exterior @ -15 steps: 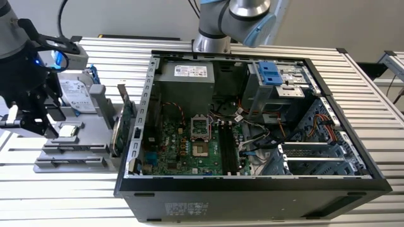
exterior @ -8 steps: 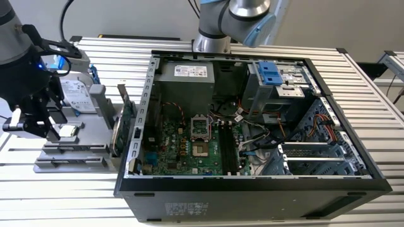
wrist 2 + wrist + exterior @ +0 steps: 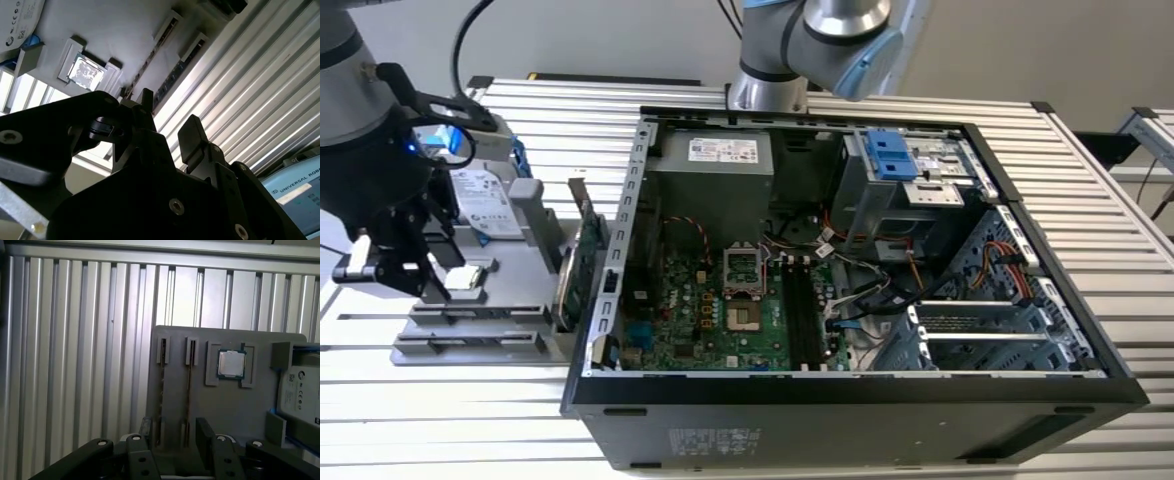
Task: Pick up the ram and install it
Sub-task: 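Pick up the ram and move it above insertion slot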
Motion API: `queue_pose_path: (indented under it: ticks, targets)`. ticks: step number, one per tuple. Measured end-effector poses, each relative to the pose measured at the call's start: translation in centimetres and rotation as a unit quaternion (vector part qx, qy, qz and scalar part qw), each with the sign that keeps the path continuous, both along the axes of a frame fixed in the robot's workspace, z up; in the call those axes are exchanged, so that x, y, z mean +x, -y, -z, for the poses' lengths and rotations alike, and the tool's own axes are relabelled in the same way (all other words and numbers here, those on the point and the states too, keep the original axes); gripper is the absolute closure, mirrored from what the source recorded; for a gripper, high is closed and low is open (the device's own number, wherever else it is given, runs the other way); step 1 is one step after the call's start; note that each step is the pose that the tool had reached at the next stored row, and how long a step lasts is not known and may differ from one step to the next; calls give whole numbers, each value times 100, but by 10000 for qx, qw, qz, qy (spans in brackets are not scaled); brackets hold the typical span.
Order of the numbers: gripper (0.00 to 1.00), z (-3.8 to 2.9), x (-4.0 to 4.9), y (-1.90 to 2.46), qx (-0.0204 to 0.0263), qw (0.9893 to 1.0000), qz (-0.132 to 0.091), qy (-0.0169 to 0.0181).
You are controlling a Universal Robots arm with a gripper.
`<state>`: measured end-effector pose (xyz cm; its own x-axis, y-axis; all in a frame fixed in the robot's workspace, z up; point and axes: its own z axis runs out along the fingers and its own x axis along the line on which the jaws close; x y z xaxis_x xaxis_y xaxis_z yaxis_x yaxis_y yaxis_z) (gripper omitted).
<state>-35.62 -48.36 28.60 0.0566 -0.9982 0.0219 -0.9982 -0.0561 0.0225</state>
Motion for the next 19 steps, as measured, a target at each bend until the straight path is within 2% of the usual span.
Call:
queue_pose_path:
  ticks: [12, 19]
  targets:
    - [0, 96, 0, -19, -139, 9999, 0, 0]
    - [0, 151, 0, -25, -184, 9998, -1, 0]
